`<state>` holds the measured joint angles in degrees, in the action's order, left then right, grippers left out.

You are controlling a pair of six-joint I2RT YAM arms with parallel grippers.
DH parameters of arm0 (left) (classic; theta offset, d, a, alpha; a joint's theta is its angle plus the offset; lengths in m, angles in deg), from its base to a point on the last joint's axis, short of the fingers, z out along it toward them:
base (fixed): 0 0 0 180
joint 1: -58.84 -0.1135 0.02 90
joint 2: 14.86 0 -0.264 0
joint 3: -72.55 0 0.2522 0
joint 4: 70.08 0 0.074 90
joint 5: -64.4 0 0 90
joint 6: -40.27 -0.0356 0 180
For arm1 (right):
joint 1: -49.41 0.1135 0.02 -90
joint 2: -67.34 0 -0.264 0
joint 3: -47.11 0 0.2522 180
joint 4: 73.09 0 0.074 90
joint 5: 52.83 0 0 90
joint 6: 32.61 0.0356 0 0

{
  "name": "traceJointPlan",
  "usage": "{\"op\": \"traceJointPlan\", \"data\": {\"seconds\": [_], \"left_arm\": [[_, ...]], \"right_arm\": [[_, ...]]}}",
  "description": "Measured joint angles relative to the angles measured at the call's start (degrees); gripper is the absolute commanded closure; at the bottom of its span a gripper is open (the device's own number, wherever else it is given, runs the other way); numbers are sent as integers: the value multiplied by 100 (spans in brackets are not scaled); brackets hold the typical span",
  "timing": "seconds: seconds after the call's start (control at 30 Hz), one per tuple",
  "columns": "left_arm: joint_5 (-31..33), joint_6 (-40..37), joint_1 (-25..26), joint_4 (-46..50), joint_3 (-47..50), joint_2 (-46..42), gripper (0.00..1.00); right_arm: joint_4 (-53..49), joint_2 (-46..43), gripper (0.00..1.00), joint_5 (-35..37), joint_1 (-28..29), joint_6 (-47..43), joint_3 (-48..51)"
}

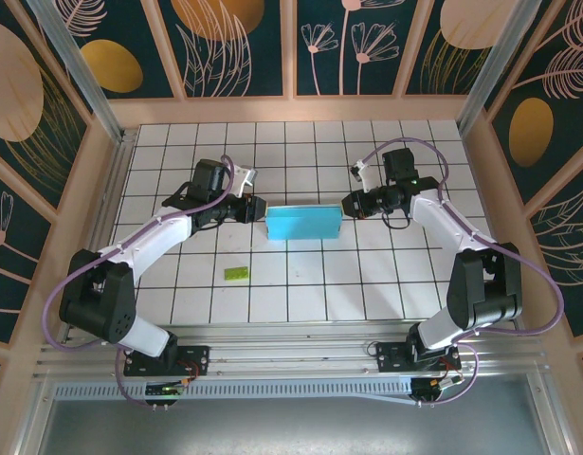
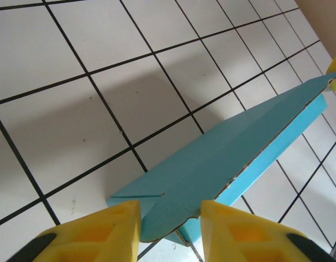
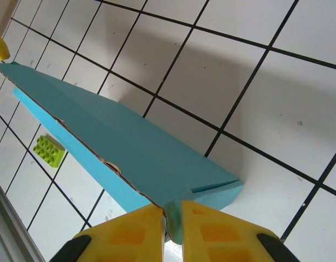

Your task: Fold the paper box

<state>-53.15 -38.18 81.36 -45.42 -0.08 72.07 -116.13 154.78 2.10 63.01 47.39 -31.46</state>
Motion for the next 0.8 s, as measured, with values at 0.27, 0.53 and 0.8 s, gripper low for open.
{"op": "traceJointPlan", "data": {"seconds": [0.27,0.53,0.8], "left_arm": [[120,-39,11,4,-9,0,49],[20,-52,9,24,17,0,46],[-48,-136,9,28,31,2,61]], "right_arm": [[2,0,85,15,13,11,0],[37,0,86,52,28,11,0],[42,0,87,55,39,11,0]]}}
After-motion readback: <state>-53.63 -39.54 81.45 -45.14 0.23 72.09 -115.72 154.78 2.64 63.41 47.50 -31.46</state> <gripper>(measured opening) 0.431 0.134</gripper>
